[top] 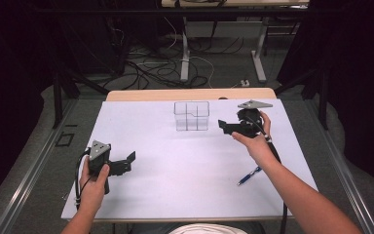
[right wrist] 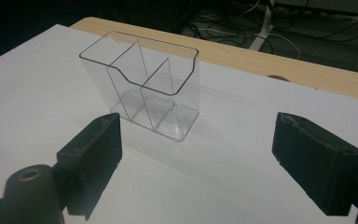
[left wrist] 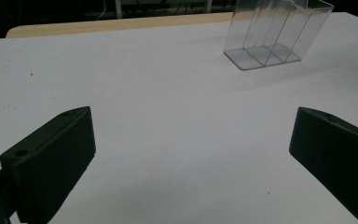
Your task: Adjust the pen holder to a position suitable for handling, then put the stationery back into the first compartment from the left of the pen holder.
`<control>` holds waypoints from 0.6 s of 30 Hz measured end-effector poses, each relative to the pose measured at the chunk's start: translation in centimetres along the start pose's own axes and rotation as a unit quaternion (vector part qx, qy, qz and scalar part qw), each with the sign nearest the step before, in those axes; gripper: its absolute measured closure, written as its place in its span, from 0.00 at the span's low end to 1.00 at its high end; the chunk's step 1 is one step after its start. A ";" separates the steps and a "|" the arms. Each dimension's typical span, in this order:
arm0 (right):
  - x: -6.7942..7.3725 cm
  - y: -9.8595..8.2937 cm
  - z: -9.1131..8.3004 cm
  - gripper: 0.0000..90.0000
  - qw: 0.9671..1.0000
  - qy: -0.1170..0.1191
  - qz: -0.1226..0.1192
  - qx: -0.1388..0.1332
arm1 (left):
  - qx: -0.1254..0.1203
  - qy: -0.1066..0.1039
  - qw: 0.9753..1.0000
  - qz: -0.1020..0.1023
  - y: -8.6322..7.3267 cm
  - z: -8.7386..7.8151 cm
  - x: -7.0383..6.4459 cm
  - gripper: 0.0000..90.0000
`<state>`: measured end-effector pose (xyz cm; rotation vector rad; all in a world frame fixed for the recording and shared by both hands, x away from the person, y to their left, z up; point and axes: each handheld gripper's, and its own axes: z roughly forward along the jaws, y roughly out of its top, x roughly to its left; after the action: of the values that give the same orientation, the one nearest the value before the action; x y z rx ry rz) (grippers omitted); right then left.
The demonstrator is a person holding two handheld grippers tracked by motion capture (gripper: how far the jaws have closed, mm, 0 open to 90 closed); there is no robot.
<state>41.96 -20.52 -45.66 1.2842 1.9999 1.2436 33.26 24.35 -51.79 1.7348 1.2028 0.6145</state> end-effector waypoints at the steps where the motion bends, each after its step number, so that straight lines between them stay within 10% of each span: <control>1: -0.1 -0.2 -0.4 0.16 1.000 -0.001 0.005 -0.003 | 0.001 -0.001 1.000 0.002 0.0 0.0 0.0 0.00; 18: -2.1 -4.8 -6.1 0.00 1.000 0.000 0.001 -0.006 | 0.003 0.000 1.000 0.000 -0.1 0.1 -0.1 0.00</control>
<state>36.12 -25.85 -47.07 1.2803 1.9886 1.2556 33.26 24.27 -51.91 1.7407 1.2065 0.6122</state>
